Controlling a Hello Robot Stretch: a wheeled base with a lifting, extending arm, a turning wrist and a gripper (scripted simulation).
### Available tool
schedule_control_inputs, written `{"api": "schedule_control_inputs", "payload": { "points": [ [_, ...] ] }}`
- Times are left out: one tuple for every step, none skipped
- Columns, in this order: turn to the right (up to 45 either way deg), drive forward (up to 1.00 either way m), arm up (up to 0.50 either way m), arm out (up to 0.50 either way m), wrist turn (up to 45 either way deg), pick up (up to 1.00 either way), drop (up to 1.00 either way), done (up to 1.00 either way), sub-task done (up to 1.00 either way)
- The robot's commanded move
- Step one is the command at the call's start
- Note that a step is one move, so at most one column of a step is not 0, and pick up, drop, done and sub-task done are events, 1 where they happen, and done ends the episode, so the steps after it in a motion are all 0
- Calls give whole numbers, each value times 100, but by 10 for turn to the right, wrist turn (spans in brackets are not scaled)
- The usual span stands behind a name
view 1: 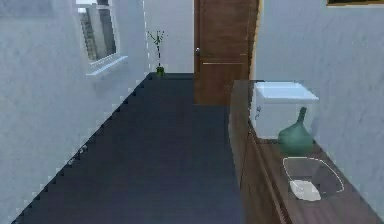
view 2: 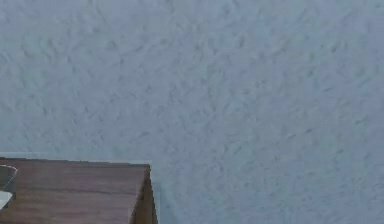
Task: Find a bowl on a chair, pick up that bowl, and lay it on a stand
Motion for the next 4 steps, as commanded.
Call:
{"api": "schedule_control_inputs", "payload": {
  "points": [
    [-450, 0, 0, 0, 0, 0, 0, 0, 0],
    [-360, 0, 0, 0, 0, 0, 0, 0, 0],
    [0, 15, 0, 0, 0, 0, 0, 0, 0],
    [450, 0, 0, 0, 0, 0, 0, 0, 0]
  ]
}}
